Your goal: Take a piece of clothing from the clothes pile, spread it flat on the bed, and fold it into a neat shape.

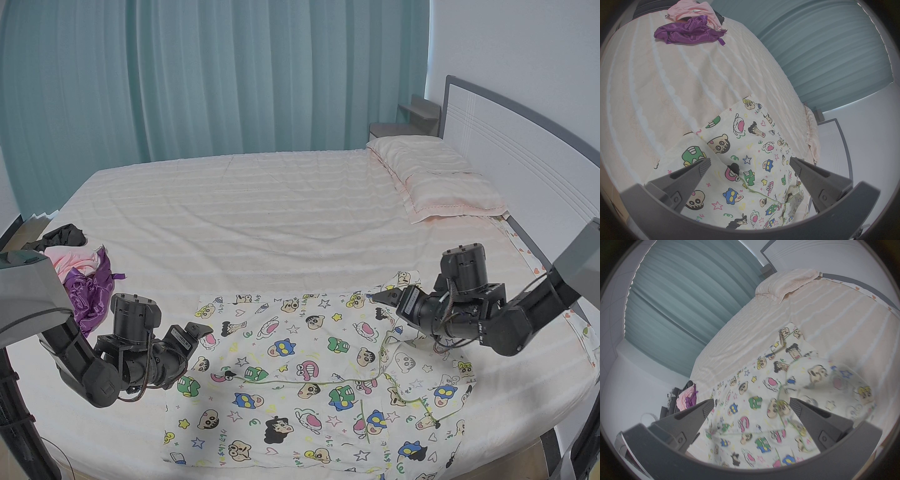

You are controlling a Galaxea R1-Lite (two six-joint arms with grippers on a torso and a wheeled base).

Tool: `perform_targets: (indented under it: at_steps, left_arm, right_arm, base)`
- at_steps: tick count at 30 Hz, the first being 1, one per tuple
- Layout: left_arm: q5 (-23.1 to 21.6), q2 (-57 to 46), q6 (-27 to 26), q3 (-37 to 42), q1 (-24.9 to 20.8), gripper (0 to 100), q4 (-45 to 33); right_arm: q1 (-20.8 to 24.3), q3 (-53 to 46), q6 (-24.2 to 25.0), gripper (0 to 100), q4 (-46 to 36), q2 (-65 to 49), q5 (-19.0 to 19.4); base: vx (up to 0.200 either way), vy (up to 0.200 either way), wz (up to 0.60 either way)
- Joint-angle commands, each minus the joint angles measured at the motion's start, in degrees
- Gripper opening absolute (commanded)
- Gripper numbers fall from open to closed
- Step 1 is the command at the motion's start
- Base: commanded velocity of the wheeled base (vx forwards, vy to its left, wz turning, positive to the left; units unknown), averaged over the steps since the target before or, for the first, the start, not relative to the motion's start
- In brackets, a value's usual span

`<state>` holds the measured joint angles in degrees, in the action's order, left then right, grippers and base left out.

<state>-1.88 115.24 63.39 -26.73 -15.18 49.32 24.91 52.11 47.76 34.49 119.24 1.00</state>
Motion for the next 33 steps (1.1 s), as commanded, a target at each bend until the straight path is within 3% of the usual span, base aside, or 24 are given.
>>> perform_targets:
  at_steps: [1, 7, 14, 33]
  left_arm:
    - [0.12, 0.43, 0.07, 0.72, 0.06, 100, 0.25]
    - [0.03, 0.69, 0.07, 0.72, 0.06, 100, 0.25]
    - [0.12, 0.87, 0.07, 0.98, 0.06, 100, 0.25]
    - [1.79, 2.45, 0.07, 1.07, 0.06, 100, 1.74]
  right_arm:
    - [-0.65, 15.03, 1.72, 100, -5.13, 14.01, -2.93]
    - [-1.61, 30.06, 2.86, 100, -16.65, 20.77, -4.43]
    - [-2.58, 40.43, 2.69, 100, -22.45, 27.98, -7.06]
    - [-6.01, 61.18, 2.07, 100, -25.43, 36.95, -6.98]
  base:
    - [0.0, 0.0, 0.0]
    - [0.0, 0.0, 0.0]
    - [0.0, 0.0, 0.0]
    - [0.0, 0.0, 0.0]
